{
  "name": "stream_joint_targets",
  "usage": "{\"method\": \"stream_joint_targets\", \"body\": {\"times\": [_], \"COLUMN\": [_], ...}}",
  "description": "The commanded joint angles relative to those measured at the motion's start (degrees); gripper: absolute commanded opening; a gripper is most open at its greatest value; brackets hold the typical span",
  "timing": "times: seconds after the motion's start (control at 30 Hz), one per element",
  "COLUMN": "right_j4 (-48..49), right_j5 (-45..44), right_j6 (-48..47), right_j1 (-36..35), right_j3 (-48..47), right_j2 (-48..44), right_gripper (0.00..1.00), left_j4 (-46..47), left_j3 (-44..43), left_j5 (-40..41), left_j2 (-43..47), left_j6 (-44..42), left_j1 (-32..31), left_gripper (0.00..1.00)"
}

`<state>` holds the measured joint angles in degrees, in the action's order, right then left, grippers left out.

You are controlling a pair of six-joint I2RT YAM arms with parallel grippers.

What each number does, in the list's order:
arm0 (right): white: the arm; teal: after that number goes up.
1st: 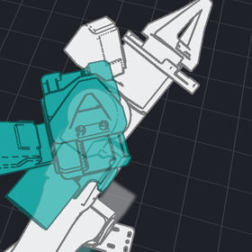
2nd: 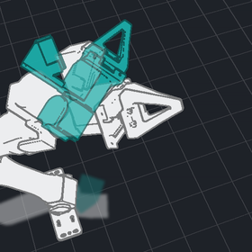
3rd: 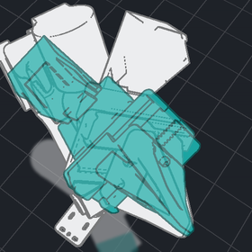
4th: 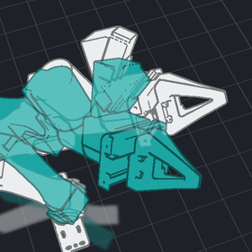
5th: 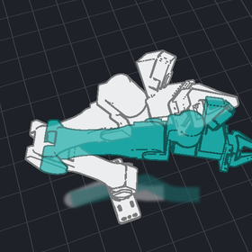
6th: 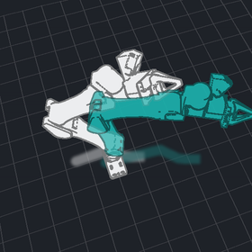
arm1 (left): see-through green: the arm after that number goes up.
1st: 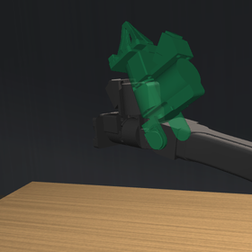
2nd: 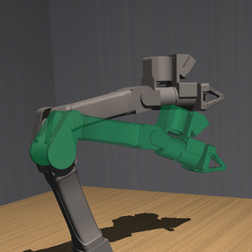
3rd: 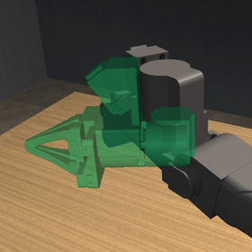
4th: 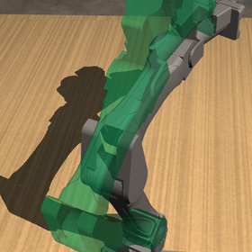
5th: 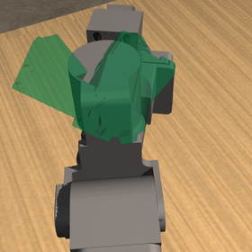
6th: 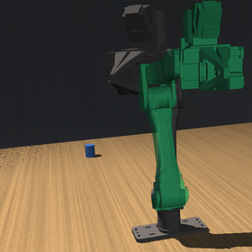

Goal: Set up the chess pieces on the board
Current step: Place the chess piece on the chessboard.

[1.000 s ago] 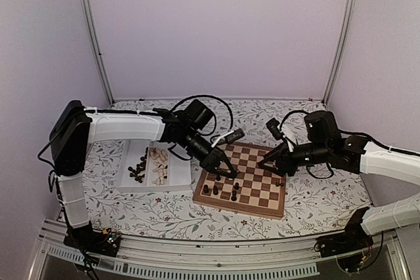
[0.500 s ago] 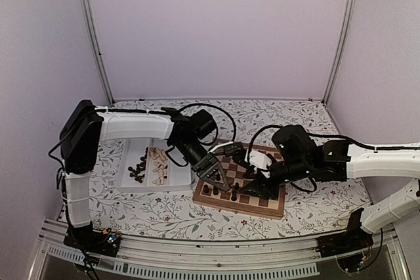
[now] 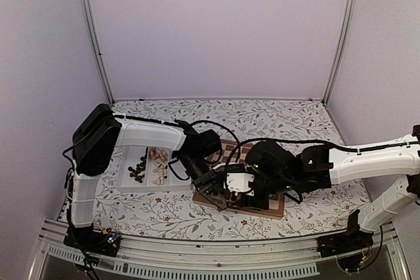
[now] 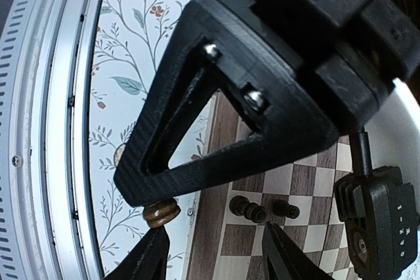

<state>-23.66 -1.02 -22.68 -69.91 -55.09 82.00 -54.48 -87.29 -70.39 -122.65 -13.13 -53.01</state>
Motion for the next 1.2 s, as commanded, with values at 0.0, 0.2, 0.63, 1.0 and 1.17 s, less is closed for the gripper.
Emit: {"method": "stream_joint_targets", "body": {"times": [0.0,0.2,0.63,1.0,1.17], "right_j4": [-2.59,-4.64,-7.21,4.06,16.07], "right_j5": [-1.51,-1.73,-3.99,-0.06,6.24], "right_j6": [-2.6,-2.98,-2.75,2.55,7.59], "right_j1": [-2.34,-4.32,-5.42,-0.28,6.71], "right_j3": [-3.21,-5.43,-7.4,2.0,10.79], "right_j2": [2.22,4.47,7.79,-11.06,-24.12], "right_gripper": [0.51,0.51,0.1,0.05,0.06], "left_j4": [-1.6,-1.73,-2.08,20.84,43.68], "left_j3": [-2.15,-2.27,-2.35,7.88,19.1], "left_j5": [-2.43,-2.45,-2.06,10.73,28.91], "left_j2": [-1.0,-1.11,0.06,18.12,31.8], "left_j6": [-2.59,-2.68,-3.29,12.34,21.1], "left_j1": [-0.95,-1.14,-1.31,4.93,6.24], "left_gripper": [0.0,0.0,0.04,0.34,0.42]}}
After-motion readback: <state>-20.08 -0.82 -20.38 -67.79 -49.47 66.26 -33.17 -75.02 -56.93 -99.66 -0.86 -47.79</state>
